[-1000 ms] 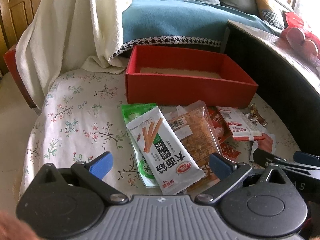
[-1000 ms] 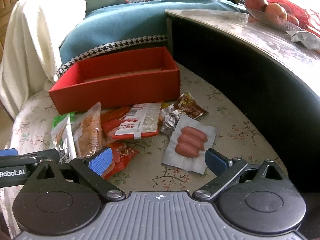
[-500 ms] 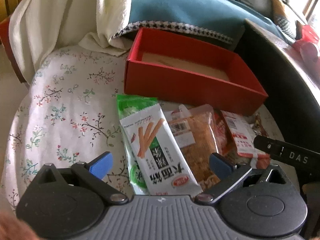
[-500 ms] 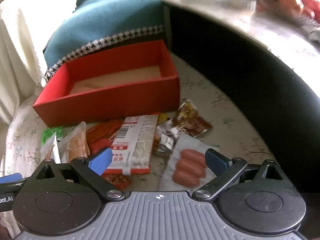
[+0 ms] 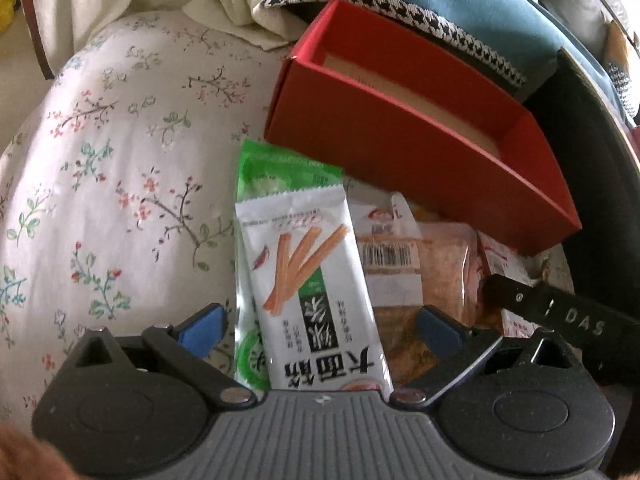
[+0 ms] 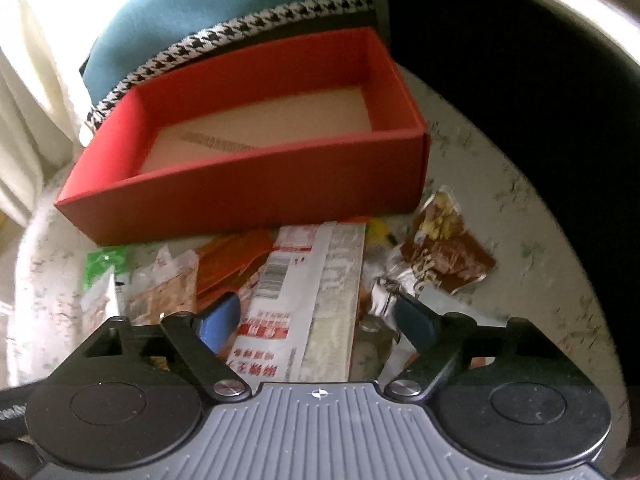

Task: Organize snacks
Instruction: 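Grasp red-and-white packet with right tool while left tool grasps white-green stick packet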

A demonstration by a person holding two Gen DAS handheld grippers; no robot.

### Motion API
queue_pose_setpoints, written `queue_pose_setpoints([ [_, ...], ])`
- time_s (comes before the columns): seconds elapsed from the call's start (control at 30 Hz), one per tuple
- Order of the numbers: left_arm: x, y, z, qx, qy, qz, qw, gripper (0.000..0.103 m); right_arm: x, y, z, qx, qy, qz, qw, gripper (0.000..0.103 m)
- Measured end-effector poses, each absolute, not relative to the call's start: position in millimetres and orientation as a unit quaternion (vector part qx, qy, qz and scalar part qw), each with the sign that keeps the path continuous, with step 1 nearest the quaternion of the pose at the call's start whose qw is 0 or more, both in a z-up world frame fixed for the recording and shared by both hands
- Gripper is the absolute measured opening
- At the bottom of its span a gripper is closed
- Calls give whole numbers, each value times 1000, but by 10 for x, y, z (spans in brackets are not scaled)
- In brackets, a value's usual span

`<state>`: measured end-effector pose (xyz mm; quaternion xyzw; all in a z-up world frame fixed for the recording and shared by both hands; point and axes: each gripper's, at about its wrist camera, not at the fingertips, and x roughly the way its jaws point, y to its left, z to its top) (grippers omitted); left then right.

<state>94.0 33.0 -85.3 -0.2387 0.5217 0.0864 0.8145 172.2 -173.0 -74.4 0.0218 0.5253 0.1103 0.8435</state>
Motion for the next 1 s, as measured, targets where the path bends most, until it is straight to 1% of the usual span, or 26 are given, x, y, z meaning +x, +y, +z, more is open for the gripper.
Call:
queue_pose_setpoints([
  [0.17,973,260,-826,-199,508,85,834,98,1678,-1653,-763,-17,522,113,845,89],
  [0.23,966,224,-802,-169,503,92,842,98,1683,-1663,-819,-24,531,112,840,96],
  [0.33,964,173,-767,-134,492,93,855,97,1773,-1851,-933,54,566,103,816,101],
  [0.47,948,190,-776,-136,485,86,860,94,1711,-1816,-900,30,548,115,828,96],
  [0.53,948,205,-777,-139,486,85,859,93,1651,-1771,-850,7,532,124,837,88],
  [0.63,942,198,-768,-139,488,85,858,82,1567,-1723,-808,-26,513,133,847,82],
  [0.7,921,182,-752,-141,486,86,858,68,1568,-1721,-796,-36,508,138,850,78],
  [0.77,911,148,-738,-119,485,93,861,60,1571,-1756,-792,-30,512,142,847,75],
  [0.8,909,139,-742,-111,488,93,861,57,1578,-1764,-797,-22,516,145,844,71],
  [0.87,894,130,-760,-104,501,90,854,50,1577,-1753,-803,-9,520,151,841,68],
  [0.9,872,132,-752,-107,503,85,853,50,1553,-1752,-796,-10,519,157,840,64],
  [1.0,801,129,-721,-111,510,68,851,46,1383,-1755,-802,-17,522,174,835,63],
])
